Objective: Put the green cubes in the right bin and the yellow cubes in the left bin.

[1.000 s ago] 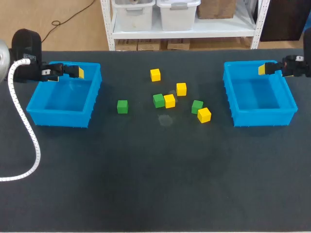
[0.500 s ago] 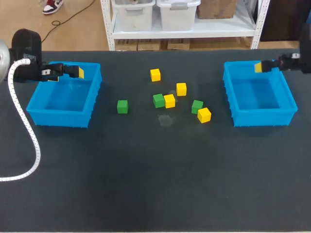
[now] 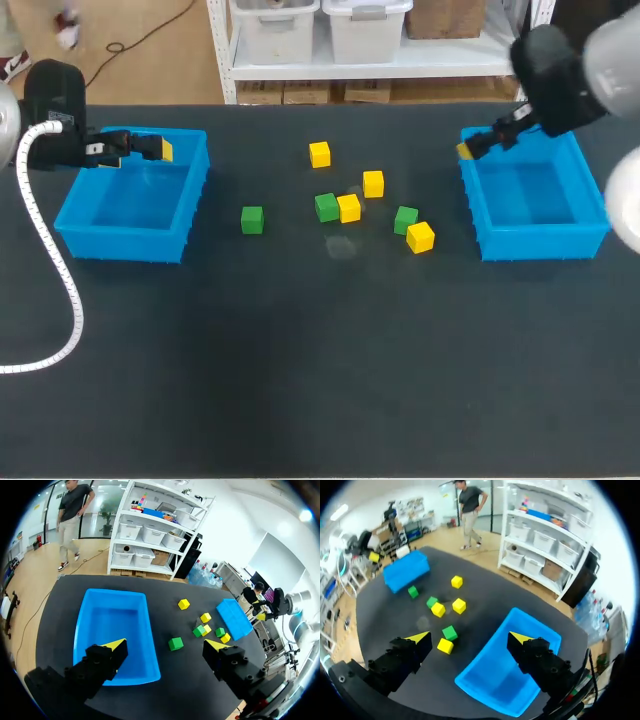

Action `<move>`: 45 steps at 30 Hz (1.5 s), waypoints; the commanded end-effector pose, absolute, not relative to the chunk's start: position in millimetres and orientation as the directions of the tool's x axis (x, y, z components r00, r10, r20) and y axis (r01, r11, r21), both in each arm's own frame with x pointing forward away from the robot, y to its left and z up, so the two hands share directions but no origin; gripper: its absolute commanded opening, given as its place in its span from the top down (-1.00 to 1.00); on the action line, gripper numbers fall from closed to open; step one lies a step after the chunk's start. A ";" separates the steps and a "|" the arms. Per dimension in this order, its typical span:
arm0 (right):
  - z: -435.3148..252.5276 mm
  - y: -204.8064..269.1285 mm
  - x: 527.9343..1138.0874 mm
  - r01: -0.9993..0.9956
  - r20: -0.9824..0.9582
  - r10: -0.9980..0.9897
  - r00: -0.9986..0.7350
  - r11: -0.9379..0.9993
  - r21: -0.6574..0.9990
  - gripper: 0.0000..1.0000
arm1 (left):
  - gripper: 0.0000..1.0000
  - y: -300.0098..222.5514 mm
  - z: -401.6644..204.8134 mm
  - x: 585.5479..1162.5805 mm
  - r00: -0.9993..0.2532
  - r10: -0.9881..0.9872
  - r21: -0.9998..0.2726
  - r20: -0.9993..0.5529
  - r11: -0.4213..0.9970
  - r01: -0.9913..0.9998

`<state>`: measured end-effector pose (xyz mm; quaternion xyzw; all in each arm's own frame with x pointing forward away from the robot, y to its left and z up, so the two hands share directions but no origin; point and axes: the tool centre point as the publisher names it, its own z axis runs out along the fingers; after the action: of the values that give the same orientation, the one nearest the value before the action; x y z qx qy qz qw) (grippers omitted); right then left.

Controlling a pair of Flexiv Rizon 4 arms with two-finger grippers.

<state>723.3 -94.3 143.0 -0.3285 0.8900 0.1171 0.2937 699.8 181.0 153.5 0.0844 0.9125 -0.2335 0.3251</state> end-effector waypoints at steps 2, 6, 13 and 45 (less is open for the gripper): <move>118.8 -69.5 735.9 -0.650 -0.531 -0.573 -0.624 0.758 -0.054 -1.00 | -1.00 183.5 151.0 699.9 -0.769 0.001 -0.379 -0.639 0.870 0.316; 99.8 -58.0 737.1 -0.669 -0.500 -0.602 -0.623 0.741 -0.058 -1.00 | -1.00 183.5 151.0 699.9 -0.769 0.001 -0.379 -0.639 0.870 0.316; 73.1 -41.8 732.5 -0.692 -0.460 -0.634 -0.622 0.720 -0.057 -1.00 | -1.00 183.5 151.0 699.9 -0.769 0.001 -0.379 -0.639 0.870 0.316; 3.4 -12.9 724.9 -0.702 -0.341 -0.673 -0.656 0.710 -0.051 -1.00 | -1.00 183.5 151.0 699.9 -0.769 0.001 -0.379 -0.639 0.870 0.316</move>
<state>719.7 -17.0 7.5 -0.3791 0.9081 0.0446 0.1724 699.9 181.0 153.5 0.0844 0.9125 -0.2335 0.3251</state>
